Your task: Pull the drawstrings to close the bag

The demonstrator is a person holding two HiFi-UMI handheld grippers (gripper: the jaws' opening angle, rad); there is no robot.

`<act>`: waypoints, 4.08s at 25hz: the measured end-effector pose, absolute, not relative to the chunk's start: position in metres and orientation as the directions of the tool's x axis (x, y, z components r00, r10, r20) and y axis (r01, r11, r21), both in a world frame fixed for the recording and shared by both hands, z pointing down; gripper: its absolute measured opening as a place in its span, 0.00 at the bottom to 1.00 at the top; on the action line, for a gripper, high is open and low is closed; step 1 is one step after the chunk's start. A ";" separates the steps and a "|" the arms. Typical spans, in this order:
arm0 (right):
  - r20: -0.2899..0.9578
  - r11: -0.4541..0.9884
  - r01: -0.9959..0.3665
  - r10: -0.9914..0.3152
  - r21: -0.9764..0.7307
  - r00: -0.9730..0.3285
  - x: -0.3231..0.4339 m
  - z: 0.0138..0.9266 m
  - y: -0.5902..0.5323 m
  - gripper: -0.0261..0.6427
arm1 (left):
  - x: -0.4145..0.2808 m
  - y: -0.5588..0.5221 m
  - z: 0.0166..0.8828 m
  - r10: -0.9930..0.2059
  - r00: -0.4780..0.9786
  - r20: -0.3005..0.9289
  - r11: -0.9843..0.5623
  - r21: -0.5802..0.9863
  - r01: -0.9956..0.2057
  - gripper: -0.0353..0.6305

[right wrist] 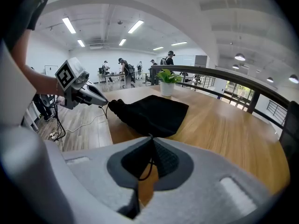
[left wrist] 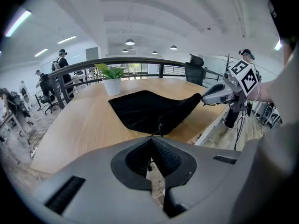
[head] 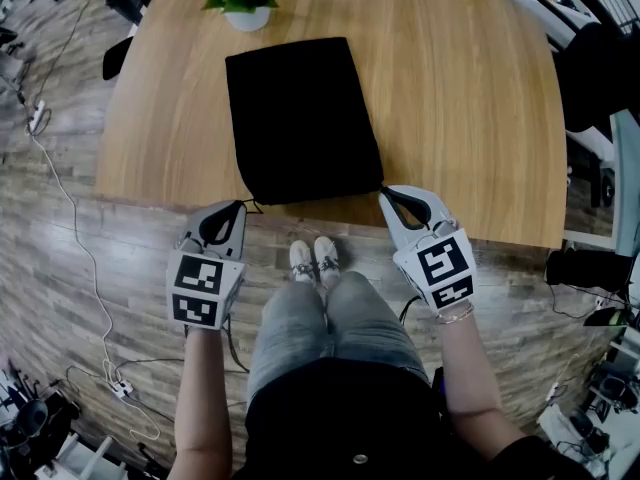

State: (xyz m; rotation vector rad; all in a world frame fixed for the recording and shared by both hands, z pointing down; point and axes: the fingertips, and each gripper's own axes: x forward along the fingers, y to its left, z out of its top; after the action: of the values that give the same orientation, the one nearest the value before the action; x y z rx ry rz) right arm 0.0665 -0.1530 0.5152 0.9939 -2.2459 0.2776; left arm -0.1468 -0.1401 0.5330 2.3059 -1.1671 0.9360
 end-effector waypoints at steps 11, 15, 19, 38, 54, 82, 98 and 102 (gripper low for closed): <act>0.582 0.664 -0.746 -0.629 0.056 -0.516 0.072 0.480 -0.156 0.04 | -0.158 -0.141 0.499 -0.622 0.400 0.673 -0.551 -0.013 -0.835 0.07; 0.553 0.650 -0.759 -0.645 0.036 -0.527 0.074 0.464 -0.157 0.04 | -0.163 -0.141 0.483 -0.656 0.382 0.651 -0.527 -0.033 -0.849 0.07; 0.524 0.642 -0.766 -0.658 0.017 -0.540 0.074 0.452 -0.159 0.04 | -0.170 -0.142 0.472 -0.677 0.366 0.638 -0.509 -0.047 -0.859 0.07; 0.430 0.607 -0.795 -0.718 0.003 -0.547 0.077 0.404 -0.172 0.04 | -0.188 -0.158 0.426 -0.776 0.328 0.538 -0.443 -0.096 -0.892 0.07; 0.359 0.564 -0.826 -0.770 -0.003 -0.528 0.092 0.371 -0.182 0.04 | -0.197 -0.165 0.396 -0.842 0.319 0.436 -0.353 0.003 -0.936 0.07; 0.323 0.505 -0.863 -0.814 -0.018 -0.483 0.105 0.350 -0.197 0.04 | -0.235 -0.175 0.368 -0.904 0.218 0.367 -0.237 -0.006 -0.972 0.07; 0.288 0.459 -0.888 -0.850 -0.006 -0.441 0.114 0.342 -0.201 0.04 | -0.252 -0.177 0.359 -0.930 0.157 0.332 -0.169 -0.007 -0.986 0.07; 0.280 0.440 -0.898 -0.862 -0.004 -0.424 0.117 0.342 -0.202 0.04 | -0.257 -0.177 0.357 -0.938 0.137 0.318 -0.149 -0.014 -0.989 0.07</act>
State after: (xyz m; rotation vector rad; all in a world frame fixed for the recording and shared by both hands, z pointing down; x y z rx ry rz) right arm 0.1169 -0.2018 0.3420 1.5305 -2.4570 0.2229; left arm -0.2566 -0.1774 0.3569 2.2088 -1.9055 0.3748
